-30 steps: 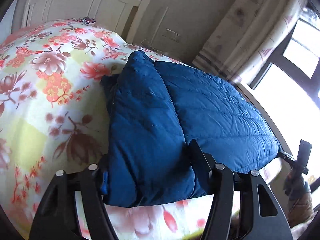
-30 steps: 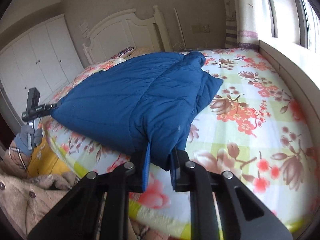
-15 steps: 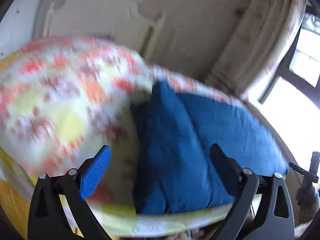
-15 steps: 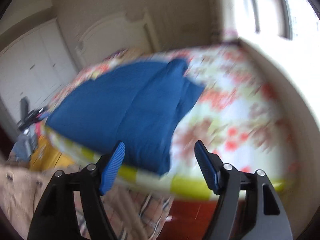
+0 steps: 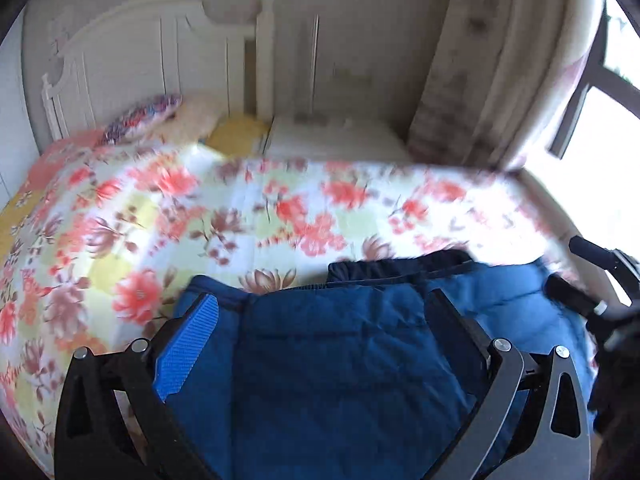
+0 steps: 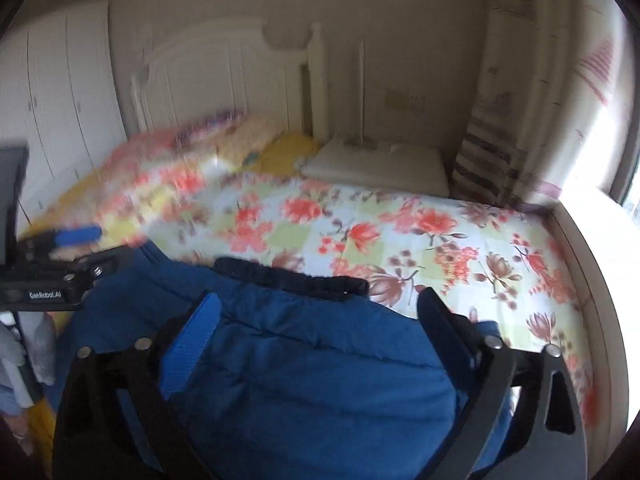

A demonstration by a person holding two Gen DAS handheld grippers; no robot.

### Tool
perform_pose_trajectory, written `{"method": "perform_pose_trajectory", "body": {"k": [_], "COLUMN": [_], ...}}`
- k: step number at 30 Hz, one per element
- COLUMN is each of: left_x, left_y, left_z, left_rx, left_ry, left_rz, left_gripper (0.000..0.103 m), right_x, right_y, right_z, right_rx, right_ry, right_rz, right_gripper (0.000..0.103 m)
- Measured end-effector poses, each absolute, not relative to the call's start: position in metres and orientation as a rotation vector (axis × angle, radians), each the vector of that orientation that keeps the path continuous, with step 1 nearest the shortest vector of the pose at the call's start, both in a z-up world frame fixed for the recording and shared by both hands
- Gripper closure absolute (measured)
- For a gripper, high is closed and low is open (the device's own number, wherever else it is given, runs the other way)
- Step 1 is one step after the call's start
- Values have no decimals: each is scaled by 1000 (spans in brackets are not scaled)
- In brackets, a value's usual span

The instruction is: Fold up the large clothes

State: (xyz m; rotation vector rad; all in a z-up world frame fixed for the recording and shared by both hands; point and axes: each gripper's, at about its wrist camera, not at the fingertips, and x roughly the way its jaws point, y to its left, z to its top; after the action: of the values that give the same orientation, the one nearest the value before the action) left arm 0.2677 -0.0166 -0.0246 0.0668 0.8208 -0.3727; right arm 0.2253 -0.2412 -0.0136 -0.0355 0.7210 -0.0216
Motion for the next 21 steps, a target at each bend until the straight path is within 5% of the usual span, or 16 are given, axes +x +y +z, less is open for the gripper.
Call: {"method": "perform_pose_trajectory", "body": {"k": [4, 13, 17, 21], "left_x": [300, 293, 293, 294], "left_y": [-45, -50, -52, -51], "left_z": [-105, -122, -121, -121], "left_rx": [86, 108, 104, 99], "left_ry": [1012, 943, 932, 931], "left_rz": [-409, -390, -393, -395], "left_gripper": [4, 4, 4, 4], "right_x": [273, 269, 257, 263], "right_y": [-238, -243, -270, -277], "right_z": [-103, -107, -87, -92], "right_rx": [-82, -38, 110, 127], "right_ry": [965, 937, 821, 855], "right_rz": [-42, -50, -63, -142], "right_gripper": [9, 8, 27, 28]}}
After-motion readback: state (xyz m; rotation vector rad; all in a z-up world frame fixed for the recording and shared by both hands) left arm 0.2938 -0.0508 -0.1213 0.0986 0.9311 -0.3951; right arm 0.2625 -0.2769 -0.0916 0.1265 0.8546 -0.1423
